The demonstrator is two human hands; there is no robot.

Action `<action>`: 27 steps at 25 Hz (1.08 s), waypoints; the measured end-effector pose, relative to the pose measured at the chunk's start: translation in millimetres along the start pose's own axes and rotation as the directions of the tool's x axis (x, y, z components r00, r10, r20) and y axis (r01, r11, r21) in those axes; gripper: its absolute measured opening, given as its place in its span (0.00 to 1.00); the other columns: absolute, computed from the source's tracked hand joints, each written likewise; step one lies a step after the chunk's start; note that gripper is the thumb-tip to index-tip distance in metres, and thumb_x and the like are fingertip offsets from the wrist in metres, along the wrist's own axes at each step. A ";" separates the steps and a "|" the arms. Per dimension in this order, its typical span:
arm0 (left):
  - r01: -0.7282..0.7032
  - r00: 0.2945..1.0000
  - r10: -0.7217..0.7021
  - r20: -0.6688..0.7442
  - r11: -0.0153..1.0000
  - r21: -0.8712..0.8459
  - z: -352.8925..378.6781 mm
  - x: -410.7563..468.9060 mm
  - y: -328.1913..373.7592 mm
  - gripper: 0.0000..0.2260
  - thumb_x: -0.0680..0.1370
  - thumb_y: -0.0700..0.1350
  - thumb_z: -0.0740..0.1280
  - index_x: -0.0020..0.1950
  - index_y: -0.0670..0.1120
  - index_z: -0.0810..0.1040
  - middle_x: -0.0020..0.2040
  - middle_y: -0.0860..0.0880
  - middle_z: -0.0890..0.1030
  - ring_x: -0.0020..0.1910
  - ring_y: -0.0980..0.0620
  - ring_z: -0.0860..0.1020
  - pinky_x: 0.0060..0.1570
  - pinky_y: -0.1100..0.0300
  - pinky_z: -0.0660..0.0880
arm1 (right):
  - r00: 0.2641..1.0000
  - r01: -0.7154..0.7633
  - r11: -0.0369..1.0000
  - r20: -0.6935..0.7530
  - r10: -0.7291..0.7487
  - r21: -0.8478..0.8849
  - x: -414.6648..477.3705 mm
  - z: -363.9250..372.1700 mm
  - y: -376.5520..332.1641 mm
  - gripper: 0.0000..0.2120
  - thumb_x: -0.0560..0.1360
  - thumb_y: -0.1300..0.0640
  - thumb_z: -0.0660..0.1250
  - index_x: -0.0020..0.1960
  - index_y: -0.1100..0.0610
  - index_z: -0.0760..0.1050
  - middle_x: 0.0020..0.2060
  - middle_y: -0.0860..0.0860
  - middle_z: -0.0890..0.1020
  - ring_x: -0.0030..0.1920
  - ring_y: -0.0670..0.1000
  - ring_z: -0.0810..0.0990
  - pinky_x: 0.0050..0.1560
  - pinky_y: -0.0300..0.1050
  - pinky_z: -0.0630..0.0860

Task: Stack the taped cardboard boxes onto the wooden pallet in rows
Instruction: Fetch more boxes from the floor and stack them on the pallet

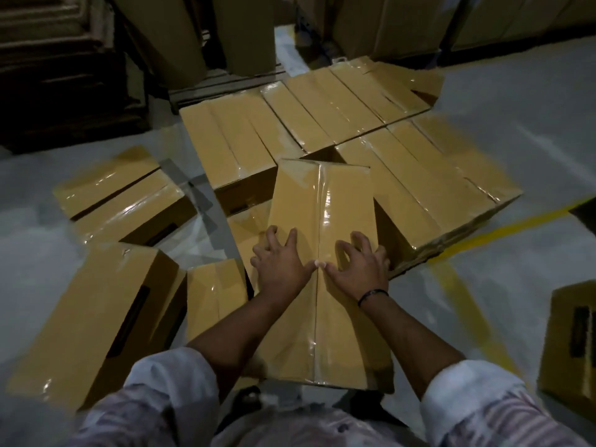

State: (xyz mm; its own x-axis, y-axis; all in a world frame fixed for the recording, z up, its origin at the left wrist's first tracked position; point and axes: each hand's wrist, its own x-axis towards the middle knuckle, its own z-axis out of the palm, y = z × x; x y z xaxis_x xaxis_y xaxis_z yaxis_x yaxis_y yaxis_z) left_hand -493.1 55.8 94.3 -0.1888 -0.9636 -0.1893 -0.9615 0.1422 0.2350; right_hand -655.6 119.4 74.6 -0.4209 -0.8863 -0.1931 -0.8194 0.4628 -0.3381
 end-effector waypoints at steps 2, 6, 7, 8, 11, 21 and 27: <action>0.056 0.998 -0.056 0.021 0.998 -0.004 2.8 -2.4 28.9 0.43 0.71 0.73 0.68 0.80 0.58 0.58 0.80 0.44 0.52 0.70 0.33 0.63 0.66 0.40 0.66 | 0.998 0.039 0.999 0.049 -0.040 0.010 14.8 -12.4 24.4 0.33 0.71 0.27 0.63 0.71 0.41 0.71 0.77 0.46 0.61 0.69 0.61 0.62 0.68 0.60 0.66; 0.100 0.995 -0.099 0.020 0.994 -0.042 4.6 -3.2 76.7 0.45 0.69 0.73 0.70 0.81 0.60 0.58 0.81 0.46 0.51 0.71 0.36 0.61 0.68 0.42 0.64 | 0.984 0.122 0.991 0.125 -0.128 0.051 44.9 -36.0 72.7 0.31 0.72 0.29 0.63 0.71 0.40 0.70 0.77 0.45 0.61 0.71 0.62 0.62 0.70 0.61 0.65; 0.125 0.992 -0.124 0.008 0.991 -0.054 4.7 -1.2 90.8 0.45 0.68 0.72 0.71 0.80 0.60 0.58 0.80 0.47 0.51 0.71 0.36 0.61 0.68 0.42 0.64 | 0.977 0.149 0.987 0.145 -0.155 0.052 57.3 -43.5 82.7 0.31 0.72 0.29 0.64 0.71 0.40 0.70 0.77 0.46 0.61 0.71 0.62 0.62 0.70 0.62 0.65; 0.139 0.990 -0.140 -0.001 0.989 -0.058 4.1 1.7 102.0 0.45 0.68 0.72 0.71 0.80 0.60 0.59 0.80 0.47 0.51 0.70 0.37 0.61 0.68 0.42 0.64 | 0.973 0.160 0.985 0.157 -0.167 0.059 66.0 -49.4 88.6 0.31 0.72 0.29 0.64 0.71 0.40 0.71 0.77 0.46 0.62 0.71 0.62 0.61 0.70 0.62 0.65; 0.161 0.987 -0.160 0.017 0.984 -0.077 1.2 22.1 125.9 0.46 0.67 0.72 0.73 0.80 0.61 0.58 0.80 0.48 0.52 0.70 0.37 0.62 0.68 0.42 0.64 | 0.960 0.196 0.977 0.188 -0.208 0.082 94.0 -65.1 99.4 0.31 0.72 0.29 0.64 0.71 0.40 0.70 0.77 0.45 0.61 0.73 0.62 0.61 0.71 0.62 0.63; 0.249 0.954 -0.202 0.220 0.945 -0.210 52.2 81.5 128.3 0.51 0.65 0.70 0.76 0.82 0.59 0.55 0.79 0.49 0.55 0.73 0.34 0.63 0.70 0.37 0.67 | 0.876 0.329 0.944 0.379 -0.300 -0.014 187.8 -56.1 118.8 0.30 0.73 0.35 0.69 0.72 0.42 0.70 0.78 0.45 0.58 0.73 0.58 0.60 0.73 0.57 0.64; 0.258 0.932 -0.184 0.313 0.942 -0.214 79.9 126.8 128.0 0.53 0.65 0.68 0.78 0.82 0.59 0.53 0.80 0.50 0.52 0.74 0.35 0.62 0.70 0.40 0.68 | 0.856 0.363 0.929 0.419 -0.304 -0.067 252.4 -39.5 115.9 0.31 0.73 0.36 0.72 0.72 0.42 0.70 0.77 0.45 0.59 0.73 0.58 0.60 0.72 0.58 0.65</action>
State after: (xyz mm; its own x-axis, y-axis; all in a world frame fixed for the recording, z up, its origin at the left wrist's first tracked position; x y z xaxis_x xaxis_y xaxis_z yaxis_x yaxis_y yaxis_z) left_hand -656.1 -30.1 24.2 -0.0615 -0.8532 -0.5179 -0.9120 -0.1628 0.3764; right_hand -872.2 -51.3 23.1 0.0520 -0.8923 -0.4485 -0.9404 0.1075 -0.3227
